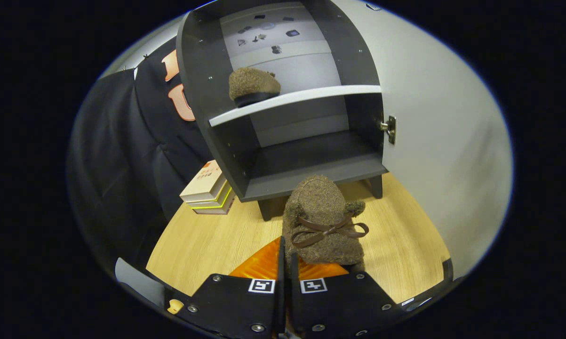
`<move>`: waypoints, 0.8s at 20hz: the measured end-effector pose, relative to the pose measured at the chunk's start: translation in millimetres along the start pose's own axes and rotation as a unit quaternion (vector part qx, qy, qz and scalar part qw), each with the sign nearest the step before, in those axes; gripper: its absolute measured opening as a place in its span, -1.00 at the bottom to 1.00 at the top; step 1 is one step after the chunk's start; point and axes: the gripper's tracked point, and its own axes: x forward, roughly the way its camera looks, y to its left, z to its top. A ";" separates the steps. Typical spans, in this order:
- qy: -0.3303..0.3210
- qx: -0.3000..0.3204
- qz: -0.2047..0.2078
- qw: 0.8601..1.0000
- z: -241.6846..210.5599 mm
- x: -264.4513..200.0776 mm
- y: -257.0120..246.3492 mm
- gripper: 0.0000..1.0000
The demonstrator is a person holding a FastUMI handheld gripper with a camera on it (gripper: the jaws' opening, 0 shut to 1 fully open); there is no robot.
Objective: Open the shoe cabinet door, grab the shoes and put them into the shoe cabinet, then close the shoe cabinet door.
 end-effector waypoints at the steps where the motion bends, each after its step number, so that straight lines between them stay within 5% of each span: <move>1: -0.008 -0.005 -0.002 1.000 10.6 -3.0 -0.2 -0.89; 16: -0.091 -0.056 -0.002 0.994 188.4 11.6 0.5 -0.89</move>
